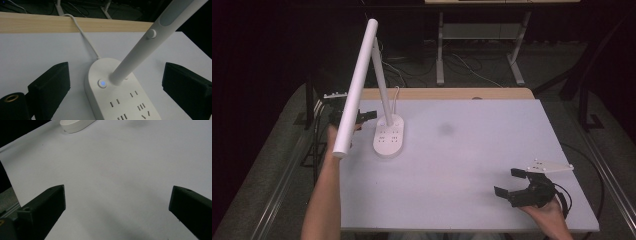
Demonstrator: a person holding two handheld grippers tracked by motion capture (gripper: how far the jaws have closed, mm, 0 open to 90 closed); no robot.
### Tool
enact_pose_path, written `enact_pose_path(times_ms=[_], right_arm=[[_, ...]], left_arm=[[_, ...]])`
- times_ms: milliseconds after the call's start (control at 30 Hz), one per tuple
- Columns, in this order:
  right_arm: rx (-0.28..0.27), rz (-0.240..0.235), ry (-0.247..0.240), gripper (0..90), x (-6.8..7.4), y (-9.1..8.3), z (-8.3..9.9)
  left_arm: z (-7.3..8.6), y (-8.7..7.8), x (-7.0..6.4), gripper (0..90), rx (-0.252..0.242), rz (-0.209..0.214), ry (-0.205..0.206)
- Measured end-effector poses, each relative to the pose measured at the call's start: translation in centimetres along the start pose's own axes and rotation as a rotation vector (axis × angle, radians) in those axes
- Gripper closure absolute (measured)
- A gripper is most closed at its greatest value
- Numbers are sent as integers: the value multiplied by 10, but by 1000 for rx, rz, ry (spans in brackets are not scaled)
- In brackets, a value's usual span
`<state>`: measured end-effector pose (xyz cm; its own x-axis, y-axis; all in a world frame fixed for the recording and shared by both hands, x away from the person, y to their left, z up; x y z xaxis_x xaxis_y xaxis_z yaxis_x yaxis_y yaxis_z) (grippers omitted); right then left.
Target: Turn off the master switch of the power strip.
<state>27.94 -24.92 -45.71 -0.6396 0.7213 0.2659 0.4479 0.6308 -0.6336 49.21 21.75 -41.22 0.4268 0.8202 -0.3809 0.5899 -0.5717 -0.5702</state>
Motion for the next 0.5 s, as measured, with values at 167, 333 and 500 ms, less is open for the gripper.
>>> enact_pose_path(times_ms=[167,333,500], right_arm=[[1,1,-4,1,-1,-1,0],[2,2,0,0,-1,-1,1],[2,3,0,0,-1,-2,1]], left_arm=[[-1,3,2,117,-17,18,-28],[-4,5,2,173,-45,23,-46],[-6,7,6,273,-66,14,-83]])
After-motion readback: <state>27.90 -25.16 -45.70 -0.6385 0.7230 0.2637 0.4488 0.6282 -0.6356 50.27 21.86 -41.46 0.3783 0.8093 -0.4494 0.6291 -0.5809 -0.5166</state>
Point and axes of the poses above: each handheld gripper's, and its own axes: y roughly forward along the jaws, z roughly out of its underside, x roughly to its left, the point moved 7 cm from there along y, roughly forward along the jaws, and after that the axes turned 6 degrees about x, right-handed, at the moved point
